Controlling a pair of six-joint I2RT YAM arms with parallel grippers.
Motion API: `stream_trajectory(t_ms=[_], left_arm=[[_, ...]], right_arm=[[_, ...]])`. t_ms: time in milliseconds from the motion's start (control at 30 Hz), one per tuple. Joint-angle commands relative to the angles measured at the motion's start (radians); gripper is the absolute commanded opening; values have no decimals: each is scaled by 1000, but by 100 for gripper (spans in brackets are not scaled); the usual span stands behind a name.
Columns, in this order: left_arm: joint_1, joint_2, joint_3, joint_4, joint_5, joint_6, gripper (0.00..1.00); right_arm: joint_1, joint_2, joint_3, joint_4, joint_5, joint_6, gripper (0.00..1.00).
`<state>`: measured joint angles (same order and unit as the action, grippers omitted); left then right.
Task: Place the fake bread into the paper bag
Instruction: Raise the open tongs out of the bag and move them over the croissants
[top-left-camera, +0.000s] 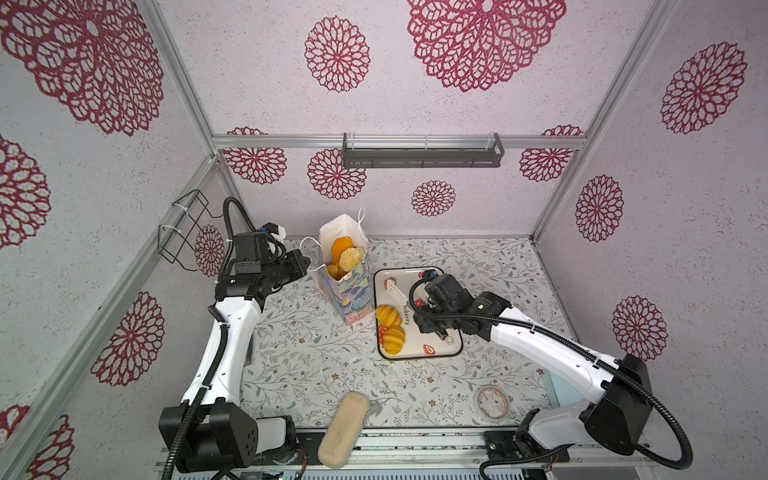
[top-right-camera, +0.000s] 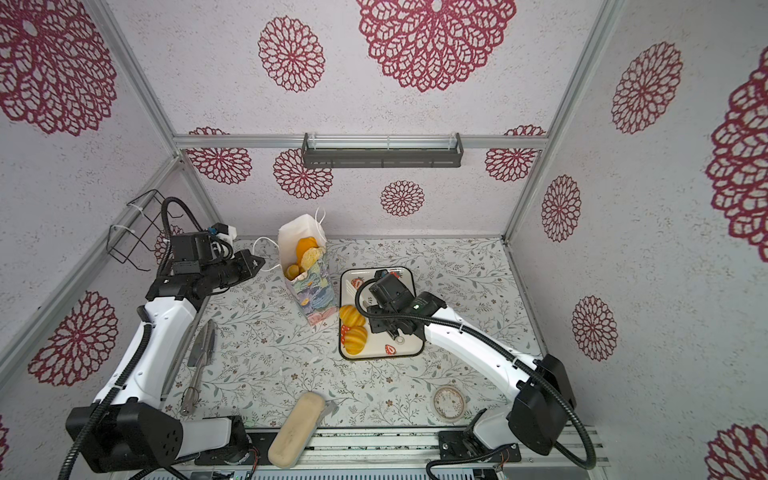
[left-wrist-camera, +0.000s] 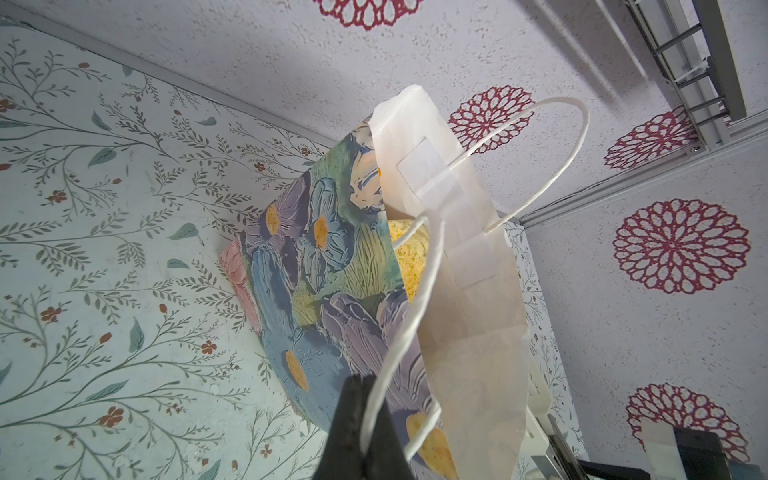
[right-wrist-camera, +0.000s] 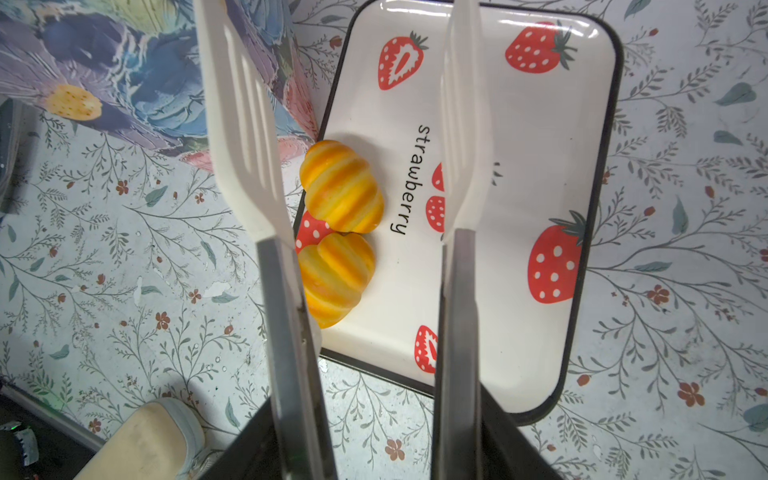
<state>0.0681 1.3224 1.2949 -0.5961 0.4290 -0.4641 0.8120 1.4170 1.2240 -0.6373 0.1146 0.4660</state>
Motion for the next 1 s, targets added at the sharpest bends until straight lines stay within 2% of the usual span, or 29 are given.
stream_trajectory(t_ms=[0,967], left_arm=[[-1,-9,-6,13,-6,1,0],[-1,-5,-6,12,-7,0,0]], right_arm=[[-4,-29,-2,57,-18,21,59],[-2,86,-87,150,-85,19,60]])
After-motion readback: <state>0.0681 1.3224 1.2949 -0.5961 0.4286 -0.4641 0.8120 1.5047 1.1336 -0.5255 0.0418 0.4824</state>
